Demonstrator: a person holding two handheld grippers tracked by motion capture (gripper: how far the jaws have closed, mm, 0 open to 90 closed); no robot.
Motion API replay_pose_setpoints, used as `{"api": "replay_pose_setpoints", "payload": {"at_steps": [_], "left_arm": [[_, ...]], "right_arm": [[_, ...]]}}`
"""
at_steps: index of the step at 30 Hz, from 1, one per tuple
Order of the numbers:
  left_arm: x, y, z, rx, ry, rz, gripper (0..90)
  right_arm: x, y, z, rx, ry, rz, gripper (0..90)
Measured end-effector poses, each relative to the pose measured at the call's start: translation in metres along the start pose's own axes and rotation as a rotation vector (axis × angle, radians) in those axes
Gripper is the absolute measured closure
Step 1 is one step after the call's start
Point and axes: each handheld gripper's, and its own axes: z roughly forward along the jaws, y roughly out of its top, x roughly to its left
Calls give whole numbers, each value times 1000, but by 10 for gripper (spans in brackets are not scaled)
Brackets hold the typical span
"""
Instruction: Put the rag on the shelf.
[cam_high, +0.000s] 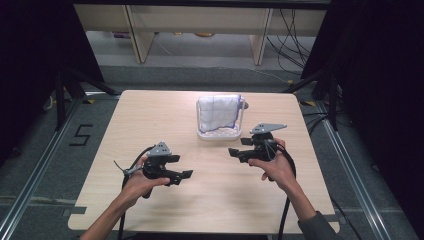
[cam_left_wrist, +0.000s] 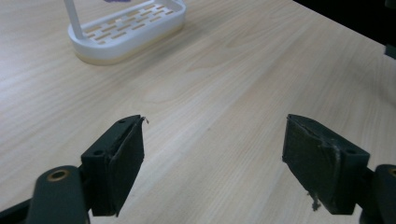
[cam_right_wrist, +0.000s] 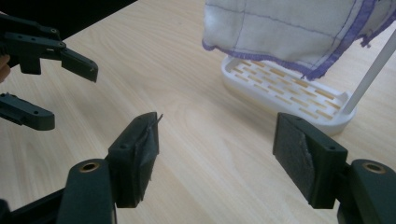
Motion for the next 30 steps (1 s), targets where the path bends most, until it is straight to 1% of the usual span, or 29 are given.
{"api": "replay_pose_setpoints", "payload": {"at_steps": [1, 2, 3, 4, 5, 6, 7, 8, 9, 10, 11, 12, 13, 14, 15, 16, 17, 18, 19, 20, 21, 22, 23, 24, 25, 26, 27, 29, 30], "left_arm": [[-1, -2, 1, 1, -10, 7, 194], [-1, -3, 1, 7, -14, 11, 188], [-2, -5, 1, 3, -8, 8, 183], [-3, -6, 1, 6, -8, 11, 182], [-3, -8, 1, 9, -16, 15, 182], [-4, -10, 1, 11, -17, 16, 182], [-4, -12, 1, 9, -17, 18, 182], [-4, -13, 1, 15, -20, 22, 182], [-4, -15, 1, 26, -24, 25, 182], [-4, -16, 2, 25, -23, 27, 182], [-6, -18, 2, 28, -17, 26, 182], [-6, -20, 2, 34, -9, 30, 182], [-7, -21, 2, 32, -9, 31, 181], [-7, -22, 1, 35, -12, 31, 181], [-7, -23, 1, 35, -14, 34, 181], [-8, -24, 1, 39, -22, 36, 181], [-9, -25, 2, 37, -16, 42, 182], [-9, -26, 2, 40, -27, 44, 182], [-10, -26, 2, 42, -17, 47, 182], [-11, -27, 2, 35, -23, 39, 182], [-11, -27, 1, 49, -17, 56, 182], [-12, -28, 1, 49, -23, 61, 182], [-13, -29, 1, 50, -15, 60, 182], [-14, -29, 1, 50, -14, 64, 182], [-15, -30, 1, 48, -17, 65, 181], [-16, -31, 0, 51, -14, 65, 182], [-17, -32, 0, 47, -18, 65, 182], [-19, -34, -1, 46, -22, 68, 182], [-19, -35, -1, 41, -22, 66, 182]], "right_arm": [[0, -1, -1, 1, -7, -9, 321], [0, -3, 0, -11, -4, -10, 320], [2, -3, -1, 3, -1, 15, 318], [1, -5, -1, -7, -8, -9, 318], [2, -7, 0, 1, -14, -9, 317], [2, -8, -1, 20, -20, -13, 311], [3, -11, 0, 27, -23, -8, 309], [2, -13, 1, 24, -9, -3, 309], [4, -15, 2, 26, -20, 16, 308], [2, -17, 2, 32, -15, -2, 308], [4, -19, 2, 45, -22, 12, 306], [2, -21, 3, 42, -17, -16, 305], [5, -25, 3, 50, -5, 27, 305], [5, -26, 3, 57, -17, 22, 305], [3, -28, 3, 56, -20, -7, 305], [3, -30, 4, 57, -13, -4, 305], [3, -32, 5, 63, -21, -1, 304], [4, -34, 6, 68, -13, 5, 302], [4, -36, 6, 73, -12, 13, 302], [4, -37, 7, 70, -2, 11, 302], [5, -39, 7, 76, -16, 10, 301], [5, -40, 7, 82, -4, 12, 301], [8, -42, 7, 85, -14, 34, 301], [6, -44, 7, 83, -12, 7, 300], [10, -45, 7, 96, -11, 29, 295], [9, -47, 8, 88, -2, 9, 295], [10, -50, 9, 85, 2, 7, 295], [13, -54, 7, 94, -16, 1, 293], [15, -57, 6, 93, -11, 1, 289]]}}
